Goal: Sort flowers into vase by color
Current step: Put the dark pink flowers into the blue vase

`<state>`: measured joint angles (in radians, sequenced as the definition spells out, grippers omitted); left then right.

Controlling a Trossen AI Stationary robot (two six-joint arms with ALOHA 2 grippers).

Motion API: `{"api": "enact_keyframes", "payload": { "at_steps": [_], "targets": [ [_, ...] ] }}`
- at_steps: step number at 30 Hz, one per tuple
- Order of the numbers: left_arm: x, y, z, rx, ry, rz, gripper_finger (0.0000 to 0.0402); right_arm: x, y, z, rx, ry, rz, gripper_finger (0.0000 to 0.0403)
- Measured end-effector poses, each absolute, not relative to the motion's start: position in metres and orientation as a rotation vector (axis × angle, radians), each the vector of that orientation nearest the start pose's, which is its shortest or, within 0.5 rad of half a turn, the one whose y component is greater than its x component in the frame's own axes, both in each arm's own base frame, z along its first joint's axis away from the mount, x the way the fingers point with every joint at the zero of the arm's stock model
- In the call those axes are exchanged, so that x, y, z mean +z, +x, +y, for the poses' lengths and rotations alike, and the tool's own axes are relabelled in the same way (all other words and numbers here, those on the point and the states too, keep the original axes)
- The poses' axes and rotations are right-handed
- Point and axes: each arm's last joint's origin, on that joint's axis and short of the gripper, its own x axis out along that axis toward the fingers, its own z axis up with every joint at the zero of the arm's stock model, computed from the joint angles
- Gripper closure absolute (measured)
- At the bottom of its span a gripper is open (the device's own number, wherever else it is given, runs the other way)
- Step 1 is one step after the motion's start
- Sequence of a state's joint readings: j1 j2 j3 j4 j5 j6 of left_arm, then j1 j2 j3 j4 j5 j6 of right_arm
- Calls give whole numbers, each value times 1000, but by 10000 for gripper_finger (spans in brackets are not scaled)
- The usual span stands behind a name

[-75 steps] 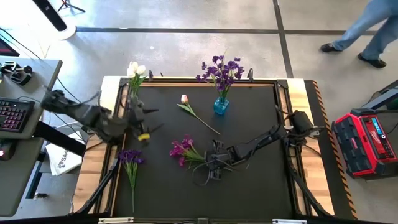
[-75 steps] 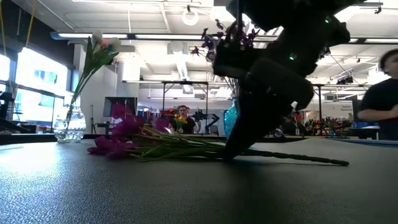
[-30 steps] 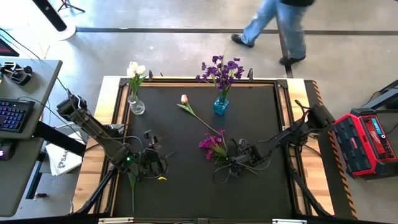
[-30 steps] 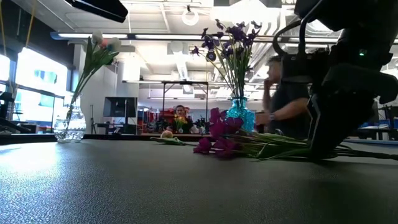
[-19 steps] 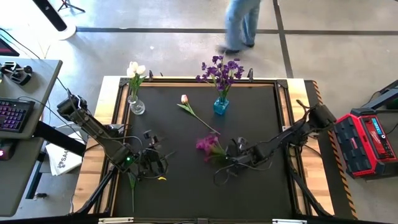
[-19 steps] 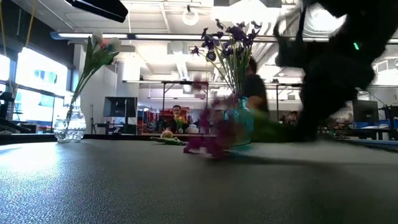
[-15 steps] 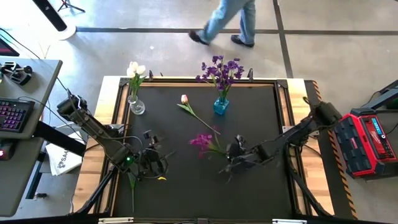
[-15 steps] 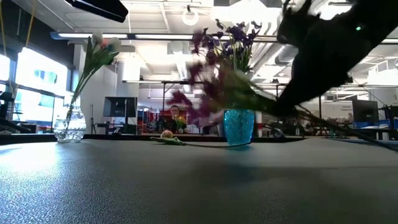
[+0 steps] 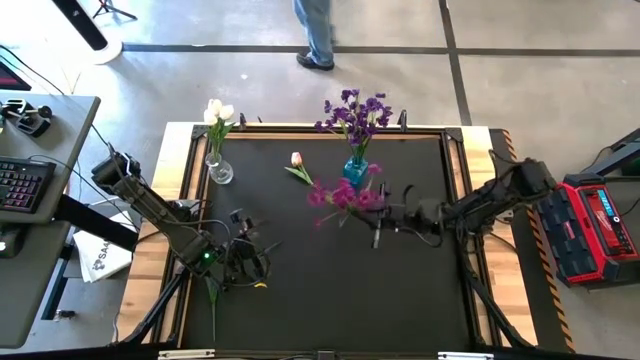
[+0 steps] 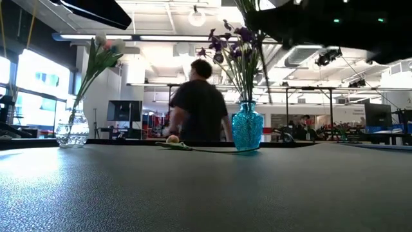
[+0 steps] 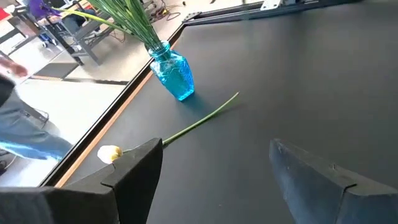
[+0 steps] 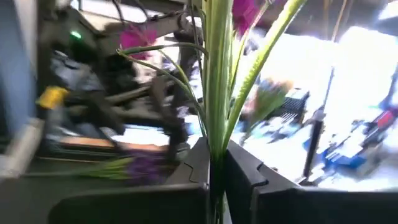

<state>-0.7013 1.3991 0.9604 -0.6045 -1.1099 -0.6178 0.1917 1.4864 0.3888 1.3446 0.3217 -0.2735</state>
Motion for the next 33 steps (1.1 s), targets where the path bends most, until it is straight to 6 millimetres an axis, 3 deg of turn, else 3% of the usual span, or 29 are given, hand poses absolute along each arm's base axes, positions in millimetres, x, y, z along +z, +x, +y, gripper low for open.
{"api": "enact_keyframes", "payload": {
  "at_steps": [5,13,21,33],
  "targets": [
    [245,218,-150,534,230,487,117,218,259,1,-398,-294,-298,400],
    [246,219,-151,535,221,470,117,230,251,-51,-460,-294,-439,402],
    [246,219,-150,555,231,452,117,223,251,-66,-511,-306,-418,402],
    [248,221,-152,548,229,440,117,204,280,-80,-553,-368,-321,403]
  ]
}}
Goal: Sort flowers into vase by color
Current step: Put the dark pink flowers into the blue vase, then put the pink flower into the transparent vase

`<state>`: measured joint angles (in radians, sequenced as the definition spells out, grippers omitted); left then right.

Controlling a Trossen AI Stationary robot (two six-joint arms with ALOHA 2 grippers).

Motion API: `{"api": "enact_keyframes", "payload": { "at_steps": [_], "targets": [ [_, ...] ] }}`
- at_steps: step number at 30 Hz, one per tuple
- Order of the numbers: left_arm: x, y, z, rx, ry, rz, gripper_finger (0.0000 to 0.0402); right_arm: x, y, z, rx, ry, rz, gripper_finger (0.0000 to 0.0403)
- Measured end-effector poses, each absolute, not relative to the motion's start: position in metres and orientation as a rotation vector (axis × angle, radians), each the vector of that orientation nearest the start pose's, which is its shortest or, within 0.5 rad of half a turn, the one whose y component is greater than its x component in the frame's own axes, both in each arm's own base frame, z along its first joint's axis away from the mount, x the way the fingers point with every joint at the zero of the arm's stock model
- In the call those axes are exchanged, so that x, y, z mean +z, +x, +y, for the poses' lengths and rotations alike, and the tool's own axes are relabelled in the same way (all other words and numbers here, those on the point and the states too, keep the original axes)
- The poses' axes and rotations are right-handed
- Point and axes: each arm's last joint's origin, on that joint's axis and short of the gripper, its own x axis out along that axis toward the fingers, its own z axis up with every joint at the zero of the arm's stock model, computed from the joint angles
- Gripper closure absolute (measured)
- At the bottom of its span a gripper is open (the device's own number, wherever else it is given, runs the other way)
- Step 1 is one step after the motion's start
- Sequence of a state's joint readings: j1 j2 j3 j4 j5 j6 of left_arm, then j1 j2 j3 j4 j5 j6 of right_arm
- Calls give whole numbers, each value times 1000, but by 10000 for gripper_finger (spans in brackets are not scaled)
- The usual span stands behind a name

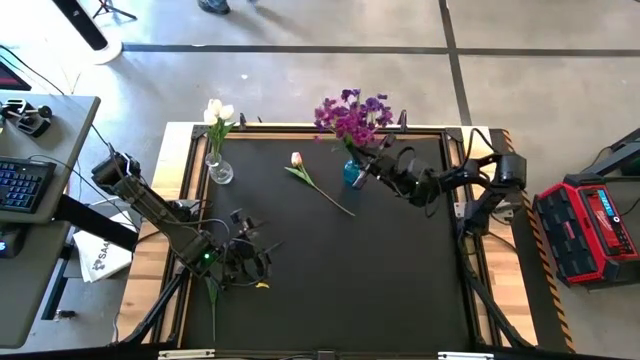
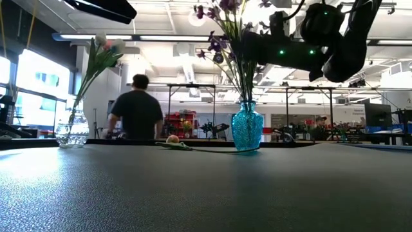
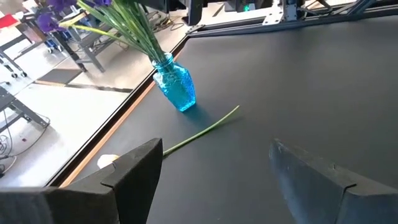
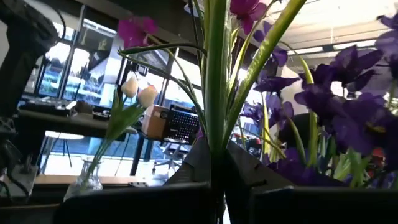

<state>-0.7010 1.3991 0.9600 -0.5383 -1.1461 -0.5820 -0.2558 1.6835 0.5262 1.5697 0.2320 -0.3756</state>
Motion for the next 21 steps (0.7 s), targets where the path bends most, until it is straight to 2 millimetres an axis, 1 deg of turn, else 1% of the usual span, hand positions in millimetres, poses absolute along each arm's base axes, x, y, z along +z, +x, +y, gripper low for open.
{"api": "enact_keyframes", "payload": {
  "at_steps": [6,9,12,15,18,21],
  "targets": [
    [249,223,-153,537,236,430,117,204,279,-81,-602,-356,-307,403],
    [250,223,-154,536,235,429,117,200,280,-83,-640,-329,-268,402],
    [250,223,-154,536,234,428,117,197,281,-83,-637,-301,-239,395],
    [250,223,-154,535,234,429,117,193,282,-83,-625,-254,-211,368],
    [250,223,-154,535,234,429,117,190,283,-84,-615,-206,-199,327],
    [250,223,-154,535,234,429,117,188,284,-82,-603,-204,-159,286]
  ]
}}
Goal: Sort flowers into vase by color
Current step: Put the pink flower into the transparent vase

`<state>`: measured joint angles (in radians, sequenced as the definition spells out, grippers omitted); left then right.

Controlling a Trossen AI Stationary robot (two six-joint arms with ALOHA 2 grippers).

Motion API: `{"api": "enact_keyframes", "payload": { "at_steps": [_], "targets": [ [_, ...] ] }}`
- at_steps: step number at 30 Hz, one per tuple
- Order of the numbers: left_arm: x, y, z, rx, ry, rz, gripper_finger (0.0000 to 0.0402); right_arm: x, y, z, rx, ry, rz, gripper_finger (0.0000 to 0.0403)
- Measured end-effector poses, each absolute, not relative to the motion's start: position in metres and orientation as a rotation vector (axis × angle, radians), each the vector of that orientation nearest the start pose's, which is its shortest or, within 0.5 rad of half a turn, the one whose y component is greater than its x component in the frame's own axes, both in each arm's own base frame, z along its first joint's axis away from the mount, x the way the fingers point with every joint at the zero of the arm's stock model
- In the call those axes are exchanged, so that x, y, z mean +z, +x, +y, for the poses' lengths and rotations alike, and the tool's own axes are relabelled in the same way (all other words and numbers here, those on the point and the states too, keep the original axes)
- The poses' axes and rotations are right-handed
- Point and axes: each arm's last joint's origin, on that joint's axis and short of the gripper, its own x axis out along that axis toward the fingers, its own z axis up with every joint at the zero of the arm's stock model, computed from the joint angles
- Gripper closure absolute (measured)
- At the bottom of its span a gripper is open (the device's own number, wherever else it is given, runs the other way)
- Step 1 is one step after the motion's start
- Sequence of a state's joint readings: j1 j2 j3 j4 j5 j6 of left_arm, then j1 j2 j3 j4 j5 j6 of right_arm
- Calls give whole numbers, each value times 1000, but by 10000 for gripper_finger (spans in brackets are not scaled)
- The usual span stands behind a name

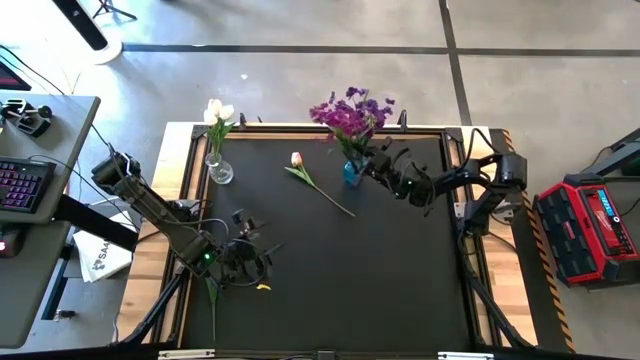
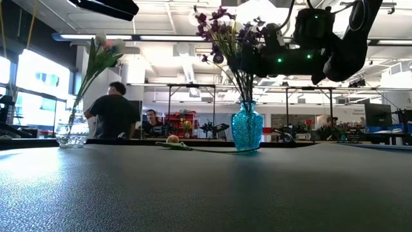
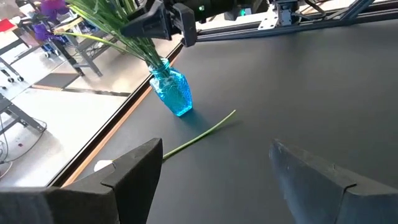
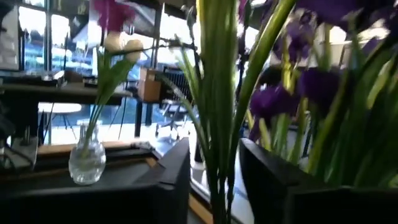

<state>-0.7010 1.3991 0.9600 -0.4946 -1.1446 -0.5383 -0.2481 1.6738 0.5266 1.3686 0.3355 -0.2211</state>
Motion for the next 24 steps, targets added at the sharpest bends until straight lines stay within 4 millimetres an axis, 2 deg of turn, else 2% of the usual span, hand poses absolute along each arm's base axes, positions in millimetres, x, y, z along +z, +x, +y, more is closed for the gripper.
{"api": "enact_keyframes", "payload": {
  "at_steps": [4,9,19,24],
  "targets": [
    [250,223,-154,535,232,428,117,190,283,-77,-583,-197,-106,244],
    [250,224,-154,533,223,421,117,198,278,-71,-610,-171,-16,216],
    [251,225,-155,527,224,416,117,220,257,-45,-674,-193,139,208],
    [250,227,-153,480,232,468,117,231,244,-25,-629,-166,173,208]
  ]
}}
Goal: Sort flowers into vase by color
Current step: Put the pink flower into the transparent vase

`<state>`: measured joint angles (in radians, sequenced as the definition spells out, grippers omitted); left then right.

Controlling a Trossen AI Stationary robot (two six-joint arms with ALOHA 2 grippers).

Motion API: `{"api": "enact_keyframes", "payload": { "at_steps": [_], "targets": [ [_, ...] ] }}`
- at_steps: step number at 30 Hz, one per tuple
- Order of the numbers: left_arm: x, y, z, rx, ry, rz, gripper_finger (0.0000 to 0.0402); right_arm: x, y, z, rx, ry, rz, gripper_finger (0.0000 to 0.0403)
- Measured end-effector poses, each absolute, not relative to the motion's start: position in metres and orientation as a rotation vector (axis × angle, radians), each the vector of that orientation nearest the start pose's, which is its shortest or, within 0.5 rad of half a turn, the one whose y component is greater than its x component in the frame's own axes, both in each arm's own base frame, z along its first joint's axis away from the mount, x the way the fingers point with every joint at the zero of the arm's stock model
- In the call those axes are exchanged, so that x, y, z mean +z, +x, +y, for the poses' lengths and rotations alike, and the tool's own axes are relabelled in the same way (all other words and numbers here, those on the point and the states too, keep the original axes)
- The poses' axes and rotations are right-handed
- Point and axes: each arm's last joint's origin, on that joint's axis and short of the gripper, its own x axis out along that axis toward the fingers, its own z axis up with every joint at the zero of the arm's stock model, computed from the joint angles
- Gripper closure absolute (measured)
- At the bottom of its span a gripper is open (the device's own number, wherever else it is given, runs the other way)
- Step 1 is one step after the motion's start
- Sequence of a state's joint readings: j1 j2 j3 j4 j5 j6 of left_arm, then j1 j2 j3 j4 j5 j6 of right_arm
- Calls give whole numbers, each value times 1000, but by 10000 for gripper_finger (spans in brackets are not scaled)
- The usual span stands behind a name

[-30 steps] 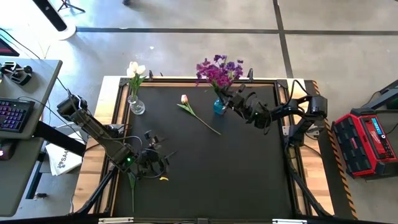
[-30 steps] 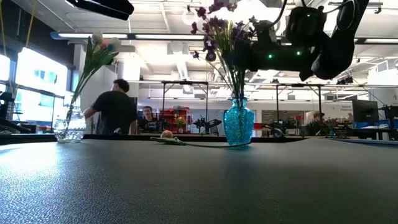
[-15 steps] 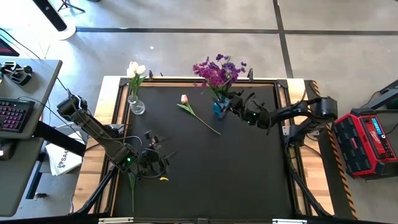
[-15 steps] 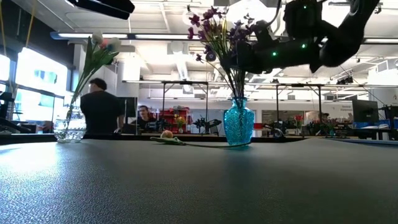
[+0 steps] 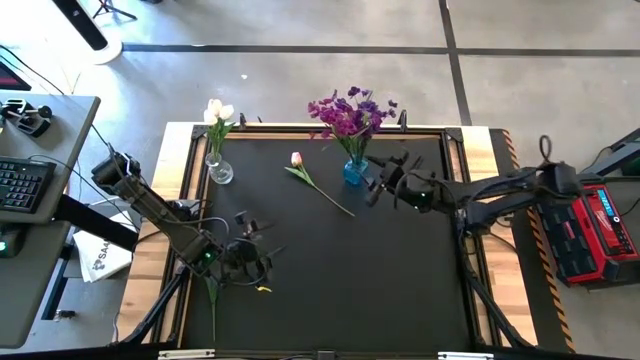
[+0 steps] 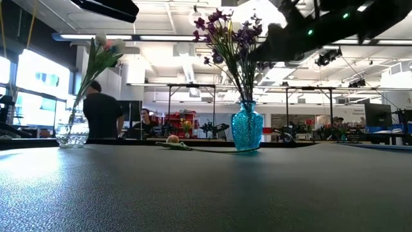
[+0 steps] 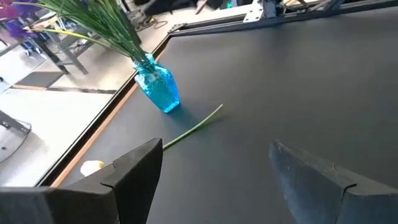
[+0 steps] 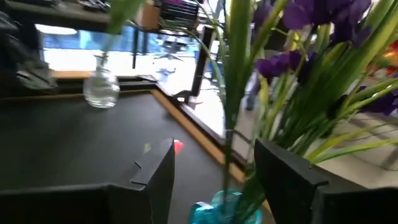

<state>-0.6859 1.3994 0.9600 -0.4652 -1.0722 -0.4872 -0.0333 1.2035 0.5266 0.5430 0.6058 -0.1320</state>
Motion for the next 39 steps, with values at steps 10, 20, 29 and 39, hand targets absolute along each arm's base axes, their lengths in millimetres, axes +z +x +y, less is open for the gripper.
{"api": "enact_keyframes", "payload": {
  "at_steps": [10,20,29,39],
  "targets": [
    [231,223,-135,472,156,426,117,225,241,17,-213,-6,176,233],
    [221,226,-108,256,22,226,117,182,272,36,-347,-2,267,247],
    [232,227,-94,306,36,196,117,217,299,10,-735,-135,232,247],
    [231,228,-92,339,35,198,117,239,309,-36,-932,-181,312,247]
  ]
}}
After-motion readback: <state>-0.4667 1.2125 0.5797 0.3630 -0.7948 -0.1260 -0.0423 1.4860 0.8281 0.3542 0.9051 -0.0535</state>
